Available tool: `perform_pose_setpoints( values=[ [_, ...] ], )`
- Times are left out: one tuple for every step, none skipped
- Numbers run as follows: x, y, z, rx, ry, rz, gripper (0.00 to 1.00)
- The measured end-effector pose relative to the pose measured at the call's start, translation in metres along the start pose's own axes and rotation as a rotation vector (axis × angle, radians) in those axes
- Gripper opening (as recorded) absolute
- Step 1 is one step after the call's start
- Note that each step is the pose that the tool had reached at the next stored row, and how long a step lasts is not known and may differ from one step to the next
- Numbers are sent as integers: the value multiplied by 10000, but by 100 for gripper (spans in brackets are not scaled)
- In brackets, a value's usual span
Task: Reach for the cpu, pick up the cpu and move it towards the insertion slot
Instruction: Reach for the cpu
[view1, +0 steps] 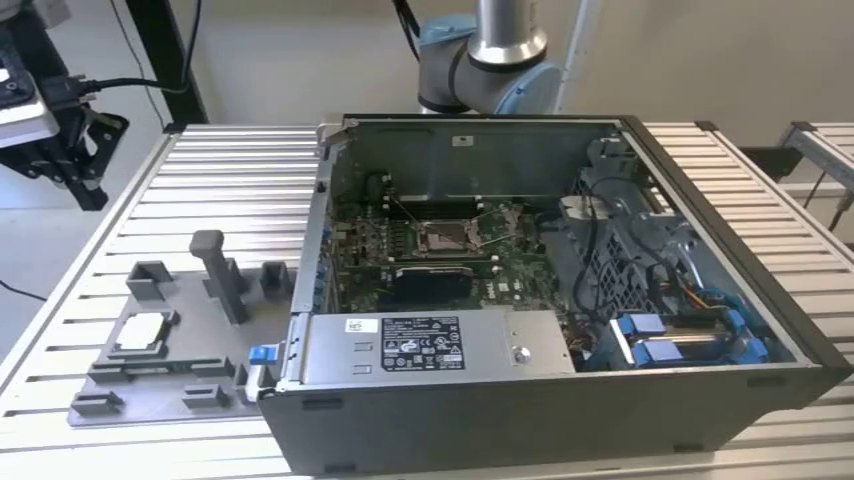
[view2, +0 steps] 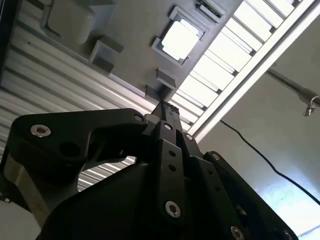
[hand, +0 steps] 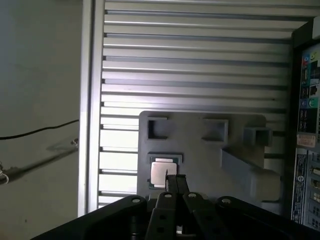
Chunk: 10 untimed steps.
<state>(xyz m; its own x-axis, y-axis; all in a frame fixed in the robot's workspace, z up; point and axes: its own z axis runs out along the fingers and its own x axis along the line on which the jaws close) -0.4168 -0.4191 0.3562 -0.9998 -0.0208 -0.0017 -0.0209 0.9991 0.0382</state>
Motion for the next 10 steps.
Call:
perform_pose_setpoints(
  values=[
    [0,-4,3,0,-1,0,0],
    [0,-8,3,1,1,-1,0],
    [1,-10,4,1,1,-1,0],
    [0,-11,4,1,1,-2,0],
    [0,-18,4,1,1,-7,0],
    [0,-22,4,1,1,-7,0],
    [0,-23,4,1,1,-7,0],
    [1,-23,4,1,1,-7,0],
    [0,-23,4,1,1,-7,0],
    [1,-23,4,1,1,-7,0]
  ],
)
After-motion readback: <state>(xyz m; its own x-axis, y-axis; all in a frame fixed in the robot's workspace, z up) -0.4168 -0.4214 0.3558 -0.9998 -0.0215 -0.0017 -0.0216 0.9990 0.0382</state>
